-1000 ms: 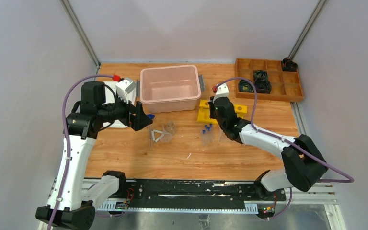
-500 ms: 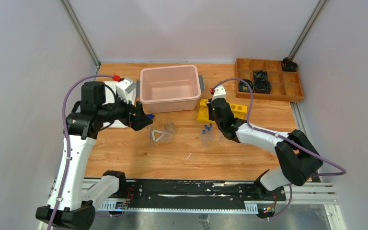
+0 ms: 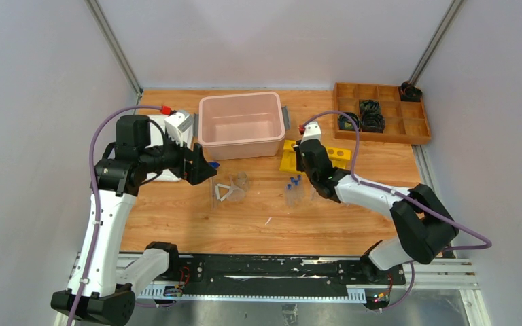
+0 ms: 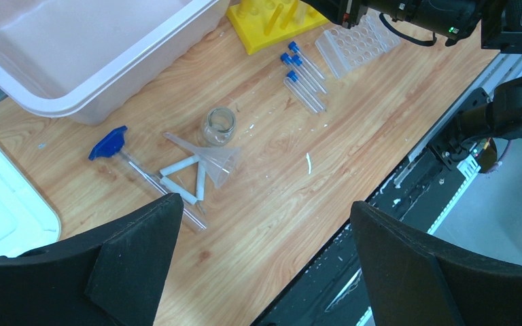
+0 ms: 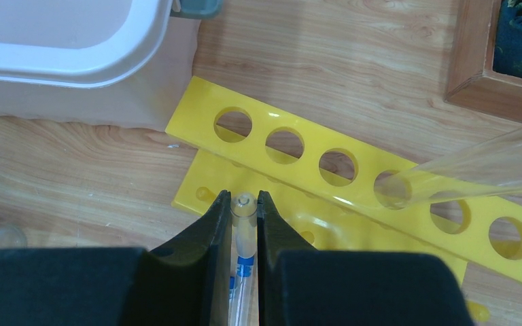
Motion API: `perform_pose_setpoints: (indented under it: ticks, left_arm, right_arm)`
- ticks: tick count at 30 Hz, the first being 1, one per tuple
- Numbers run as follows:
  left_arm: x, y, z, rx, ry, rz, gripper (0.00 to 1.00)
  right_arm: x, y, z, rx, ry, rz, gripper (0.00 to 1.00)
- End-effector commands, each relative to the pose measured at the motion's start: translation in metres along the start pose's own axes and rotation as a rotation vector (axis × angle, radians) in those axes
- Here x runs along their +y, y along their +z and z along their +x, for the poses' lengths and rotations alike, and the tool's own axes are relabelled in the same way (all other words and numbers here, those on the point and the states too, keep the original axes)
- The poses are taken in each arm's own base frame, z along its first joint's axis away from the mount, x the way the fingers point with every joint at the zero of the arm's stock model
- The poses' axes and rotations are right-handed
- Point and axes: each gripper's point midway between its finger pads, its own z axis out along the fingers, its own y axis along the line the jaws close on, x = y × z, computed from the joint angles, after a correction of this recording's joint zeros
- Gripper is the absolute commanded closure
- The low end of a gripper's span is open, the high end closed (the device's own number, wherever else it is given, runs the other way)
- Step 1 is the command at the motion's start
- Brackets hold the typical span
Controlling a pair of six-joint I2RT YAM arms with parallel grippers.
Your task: Organize the chemistry lab equipment
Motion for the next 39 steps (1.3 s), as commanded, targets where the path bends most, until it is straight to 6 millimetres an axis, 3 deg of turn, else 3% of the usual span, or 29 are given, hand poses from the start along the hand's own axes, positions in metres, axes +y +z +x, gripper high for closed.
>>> perform_pose_setpoints:
  ticks: [1,12,24,31,39]
  left_arm:
    - [-0.006,-0.003,-0.004,-0.014,0.029,0.018,0.0]
    - [-0.006,-0.002,-0.003,-0.011,0.024,0.024,0.0]
    - [-0.006,-0.003,-0.001,-0.013,0.031,0.016,0.0]
    - [-0.007,-0.002,0.0,-0.008,0.024,0.028,0.0]
    - [-0.006,-0.003,0.001,-0.01,0.033,0.016,0.0]
  right_arm:
    - [-0.008,-0.007,0.001,0.0,0.043,0.013,1.0]
    - [-0.009,-0.013,0.016,0.035,0.063,0.012,0.98]
    - [0.005,-0.029,0.006,0.016,0.053,-0.048,1.0]
    - [-0.004,-0.039,-0.03,-0.072,0.062,-0.014,1.0]
    - [-0.008,-0.023,-0.058,-0.12,0.04,0.034,1.0]
